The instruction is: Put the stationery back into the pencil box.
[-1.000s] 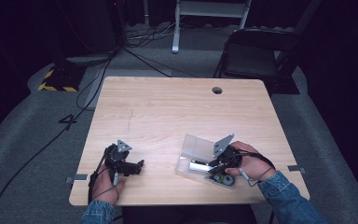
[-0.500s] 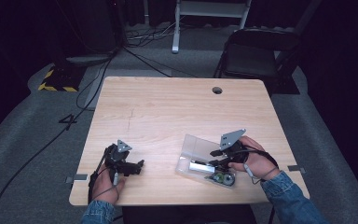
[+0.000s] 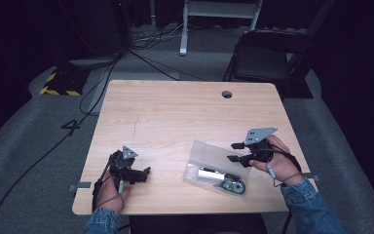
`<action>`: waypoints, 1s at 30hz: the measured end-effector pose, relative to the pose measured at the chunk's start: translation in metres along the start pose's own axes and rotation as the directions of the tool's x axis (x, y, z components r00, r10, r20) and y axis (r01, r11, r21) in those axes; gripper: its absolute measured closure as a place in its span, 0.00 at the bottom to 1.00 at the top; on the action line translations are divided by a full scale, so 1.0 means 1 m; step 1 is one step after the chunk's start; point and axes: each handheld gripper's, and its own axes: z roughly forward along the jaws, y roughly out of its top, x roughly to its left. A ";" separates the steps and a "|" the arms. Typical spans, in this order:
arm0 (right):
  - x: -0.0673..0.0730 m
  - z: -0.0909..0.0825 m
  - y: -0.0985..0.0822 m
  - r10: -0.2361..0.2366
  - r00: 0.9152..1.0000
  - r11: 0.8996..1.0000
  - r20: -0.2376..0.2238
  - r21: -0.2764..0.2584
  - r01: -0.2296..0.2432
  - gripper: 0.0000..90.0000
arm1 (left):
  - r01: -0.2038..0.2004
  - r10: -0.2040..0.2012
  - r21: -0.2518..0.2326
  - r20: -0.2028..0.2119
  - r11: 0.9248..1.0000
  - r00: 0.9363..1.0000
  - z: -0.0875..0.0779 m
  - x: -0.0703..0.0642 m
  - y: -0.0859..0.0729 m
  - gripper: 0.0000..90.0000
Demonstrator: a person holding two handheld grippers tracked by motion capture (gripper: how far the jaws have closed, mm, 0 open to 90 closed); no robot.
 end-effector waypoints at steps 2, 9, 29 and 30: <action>-0.005 -0.008 -0.002 0.025 0.999 1.000 0.020 -0.016 -0.024 0.56 | 0.000 0.000 0.000 0.000 1.000 1.000 0.000 0.000 0.000 0.00; -0.016 -0.024 -0.008 0.082 0.993 0.996 0.083 -0.044 -0.078 0.52 | 0.000 0.000 0.000 0.000 1.000 1.000 0.000 0.000 0.000 0.00; -0.047 -0.059 -0.045 0.275 0.928 0.961 0.251 -0.087 -0.261 0.44 | -0.012 0.012 0.003 0.013 1.000 1.000 0.000 0.002 0.001 0.00; -0.049 -0.060 -0.047 0.284 0.924 0.959 0.257 -0.091 -0.269 0.44 | -0.013 0.013 0.003 0.012 1.000 1.000 0.001 0.002 0.001 0.00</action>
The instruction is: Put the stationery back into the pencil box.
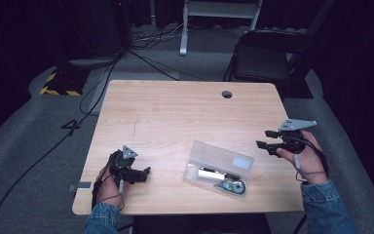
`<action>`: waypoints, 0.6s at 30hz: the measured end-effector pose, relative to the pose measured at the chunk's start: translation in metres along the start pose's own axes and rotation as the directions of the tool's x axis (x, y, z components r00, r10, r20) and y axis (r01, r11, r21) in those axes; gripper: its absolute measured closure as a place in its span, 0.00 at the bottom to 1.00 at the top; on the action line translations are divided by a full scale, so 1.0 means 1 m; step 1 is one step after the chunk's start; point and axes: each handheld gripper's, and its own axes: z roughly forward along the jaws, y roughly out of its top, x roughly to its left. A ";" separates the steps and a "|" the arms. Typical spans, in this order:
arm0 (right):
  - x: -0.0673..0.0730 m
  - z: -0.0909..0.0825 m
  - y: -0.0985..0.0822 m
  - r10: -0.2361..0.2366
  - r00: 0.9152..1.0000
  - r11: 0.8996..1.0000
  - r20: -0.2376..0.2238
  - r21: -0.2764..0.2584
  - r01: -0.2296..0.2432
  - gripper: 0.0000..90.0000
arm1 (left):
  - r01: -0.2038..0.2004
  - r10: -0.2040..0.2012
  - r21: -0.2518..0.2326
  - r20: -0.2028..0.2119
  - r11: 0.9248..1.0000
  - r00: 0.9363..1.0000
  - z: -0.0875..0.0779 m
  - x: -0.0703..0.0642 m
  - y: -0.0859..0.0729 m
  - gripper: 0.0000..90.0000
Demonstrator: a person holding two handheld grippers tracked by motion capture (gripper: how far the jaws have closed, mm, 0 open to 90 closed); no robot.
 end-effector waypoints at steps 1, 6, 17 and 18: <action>-0.004 0.000 -0.002 0.010 1.000 1.000 0.013 0.002 -0.010 0.43 | 0.000 0.000 0.001 0.001 1.000 1.000 0.000 0.000 0.000 0.00; -0.017 0.003 -0.013 0.047 0.997 0.998 0.060 0.028 -0.049 0.42 | -0.002 0.002 0.001 0.003 1.000 1.000 0.000 0.001 0.000 0.00; -0.040 0.018 -0.035 0.112 0.989 0.991 0.098 0.056 -0.118 0.42 | 0.002 -0.002 0.000 0.005 1.000 1.000 0.000 0.000 0.000 0.00; -0.042 0.020 -0.038 0.111 0.989 0.991 0.102 0.061 -0.117 0.42 | 0.000 0.000 0.000 0.005 1.000 1.000 0.000 0.000 0.000 0.00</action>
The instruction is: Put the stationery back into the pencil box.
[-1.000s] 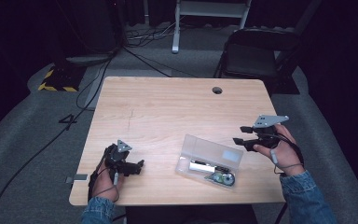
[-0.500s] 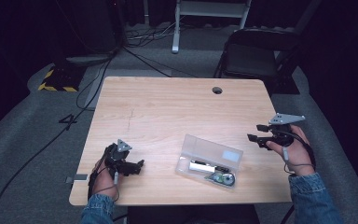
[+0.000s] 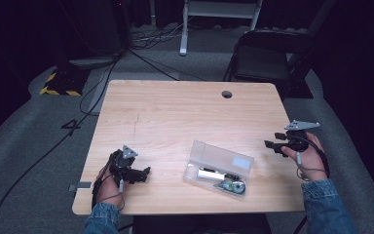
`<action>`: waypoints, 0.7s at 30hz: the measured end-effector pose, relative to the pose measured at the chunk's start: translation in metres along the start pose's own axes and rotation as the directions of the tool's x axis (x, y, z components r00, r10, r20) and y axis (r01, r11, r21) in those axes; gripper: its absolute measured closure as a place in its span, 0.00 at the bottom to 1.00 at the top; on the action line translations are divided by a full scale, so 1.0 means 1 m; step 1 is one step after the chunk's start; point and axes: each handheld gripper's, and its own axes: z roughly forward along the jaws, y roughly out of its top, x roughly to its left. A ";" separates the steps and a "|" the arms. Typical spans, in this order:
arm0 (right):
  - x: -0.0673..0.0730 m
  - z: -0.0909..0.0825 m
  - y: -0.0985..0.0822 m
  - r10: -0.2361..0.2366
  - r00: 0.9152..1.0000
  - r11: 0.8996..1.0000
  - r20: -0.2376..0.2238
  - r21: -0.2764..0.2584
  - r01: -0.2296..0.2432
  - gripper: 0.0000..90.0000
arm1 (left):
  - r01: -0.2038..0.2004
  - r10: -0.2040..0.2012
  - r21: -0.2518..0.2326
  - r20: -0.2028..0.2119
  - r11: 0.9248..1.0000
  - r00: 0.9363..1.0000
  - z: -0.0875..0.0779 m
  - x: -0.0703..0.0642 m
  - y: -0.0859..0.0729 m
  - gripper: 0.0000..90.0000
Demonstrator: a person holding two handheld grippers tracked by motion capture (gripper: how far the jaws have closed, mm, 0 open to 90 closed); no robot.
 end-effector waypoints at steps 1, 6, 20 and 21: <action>-0.001 0.002 -0.002 0.005 1.000 1.000 0.004 0.004 -0.005 0.42 | 0.002 -0.002 0.000 0.000 1.000 1.000 0.000 0.000 0.000 0.00; -0.006 0.014 -0.010 0.004 1.000 0.999 0.020 0.032 -0.004 0.42 | -0.001 0.001 0.000 -0.001 1.000 1.000 0.000 0.000 0.000 0.00; -0.008 0.043 -0.029 -0.014 0.999 0.996 0.041 0.089 0.010 0.43 | -0.002 0.002 0.000 -0.002 1.000 1.000 0.000 0.000 0.000 0.00; -0.008 0.043 -0.030 -0.010 0.999 0.996 0.040 0.085 0.007 0.43 | 0.000 0.000 0.000 0.000 1.000 1.000 0.000 0.000 0.000 0.00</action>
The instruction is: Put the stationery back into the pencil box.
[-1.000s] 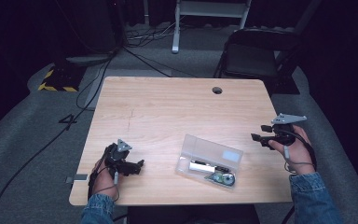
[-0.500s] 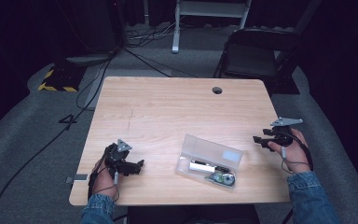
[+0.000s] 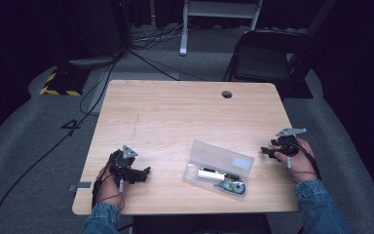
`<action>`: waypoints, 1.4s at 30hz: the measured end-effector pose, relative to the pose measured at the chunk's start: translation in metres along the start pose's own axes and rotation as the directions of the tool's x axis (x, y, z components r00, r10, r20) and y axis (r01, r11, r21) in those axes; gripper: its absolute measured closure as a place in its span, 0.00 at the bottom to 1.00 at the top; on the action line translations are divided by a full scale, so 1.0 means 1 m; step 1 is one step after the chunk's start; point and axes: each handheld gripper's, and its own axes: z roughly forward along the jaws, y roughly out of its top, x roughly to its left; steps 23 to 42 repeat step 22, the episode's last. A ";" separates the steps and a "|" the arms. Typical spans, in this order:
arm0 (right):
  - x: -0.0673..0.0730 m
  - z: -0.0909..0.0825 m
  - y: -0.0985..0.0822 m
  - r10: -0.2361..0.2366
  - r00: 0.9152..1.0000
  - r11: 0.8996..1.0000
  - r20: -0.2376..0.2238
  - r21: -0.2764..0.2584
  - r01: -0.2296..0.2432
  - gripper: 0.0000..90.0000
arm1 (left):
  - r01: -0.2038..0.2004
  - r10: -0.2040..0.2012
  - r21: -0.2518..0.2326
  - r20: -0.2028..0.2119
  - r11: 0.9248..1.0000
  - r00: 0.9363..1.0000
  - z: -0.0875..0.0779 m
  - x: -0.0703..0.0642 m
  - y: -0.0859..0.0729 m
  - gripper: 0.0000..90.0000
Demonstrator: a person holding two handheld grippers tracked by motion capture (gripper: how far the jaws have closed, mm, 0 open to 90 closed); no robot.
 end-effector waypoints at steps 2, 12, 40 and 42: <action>0.000 0.001 -0.001 0.006 1.000 1.000 -0.001 -0.009 -0.006 0.42 | -0.001 0.001 -0.001 -0.003 1.000 1.000 0.000 0.000 0.000 0.00; 0.000 0.013 -0.006 0.051 0.999 0.993 -0.011 -0.102 -0.051 0.20 | 0.001 -0.001 0.000 0.000 1.000 1.000 0.000 0.000 0.000 0.00; 0.000 0.013 -0.006 0.050 0.999 0.994 -0.010 -0.100 -0.051 0.20 | 0.001 -0.001 0.000 0.000 1.000 1.000 0.000 0.000 0.000 0.00; 0.000 0.013 -0.006 0.050 0.999 0.994 -0.010 -0.100 -0.051 0.20 | 0.001 -0.001 0.000 0.000 1.000 1.000 0.000 0.000 0.000 0.00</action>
